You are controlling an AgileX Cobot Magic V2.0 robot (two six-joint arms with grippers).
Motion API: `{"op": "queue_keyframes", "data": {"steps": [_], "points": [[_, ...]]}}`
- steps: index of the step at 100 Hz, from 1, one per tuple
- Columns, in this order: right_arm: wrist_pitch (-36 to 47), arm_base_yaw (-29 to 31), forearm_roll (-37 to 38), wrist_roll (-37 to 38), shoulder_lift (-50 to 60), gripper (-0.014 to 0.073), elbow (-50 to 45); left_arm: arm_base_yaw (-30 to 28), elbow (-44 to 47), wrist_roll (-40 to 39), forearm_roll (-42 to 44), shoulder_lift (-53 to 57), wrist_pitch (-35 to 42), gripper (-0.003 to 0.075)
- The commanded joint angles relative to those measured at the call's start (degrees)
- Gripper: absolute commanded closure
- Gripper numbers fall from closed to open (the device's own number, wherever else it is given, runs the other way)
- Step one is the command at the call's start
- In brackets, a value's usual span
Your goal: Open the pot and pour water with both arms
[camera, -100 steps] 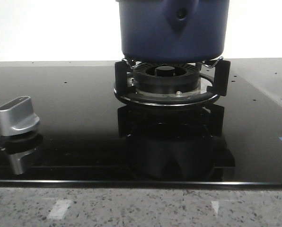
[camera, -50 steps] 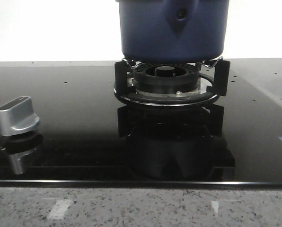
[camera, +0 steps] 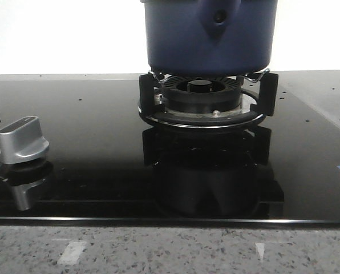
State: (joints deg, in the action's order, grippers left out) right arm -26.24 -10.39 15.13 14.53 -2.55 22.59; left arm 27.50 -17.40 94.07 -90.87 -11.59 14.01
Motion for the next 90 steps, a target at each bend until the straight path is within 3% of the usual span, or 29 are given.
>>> {"op": "queue_keyframes", "data": {"steps": [1,13,18,27,67,84,90], "points": [[4.83,-0.2,0.84,-0.41,-0.78,0.0668,1.28,-0.73,-0.05,-16.36,23.68,-0.63,-8.88,0.074],[4.83,-0.2,0.84,-0.41,-0.78,0.0668,1.28,-4.99,3.41,-66.26,63.78,-0.63,-14.89,0.074],[4.83,-0.2,0.84,-0.41,-0.78,0.0668,1.28,-7.44,4.67,-82.49,76.8,-0.63,-18.16,0.074],[4.83,-0.2,0.84,-0.41,-0.78,0.0668,1.28,-11.92,6.96,-100.52,90.47,-0.6,-23.95,0.074],[4.83,-0.2,0.84,-0.41,-0.78,0.0668,1.28,-21.71,19.29,-102.26,94.17,10.47,-20.12,0.074],[4.83,-0.2,0.84,-0.41,-0.78,0.0668,1.28,-24.9,19.29,-102.26,94.17,13.39,-30.35,0.074],[4.83,-0.2,0.84,-0.41,-0.78,0.0668,1.28,-25.75,19.29,-101.81,94.17,13.39,-30.33,0.074]]}}
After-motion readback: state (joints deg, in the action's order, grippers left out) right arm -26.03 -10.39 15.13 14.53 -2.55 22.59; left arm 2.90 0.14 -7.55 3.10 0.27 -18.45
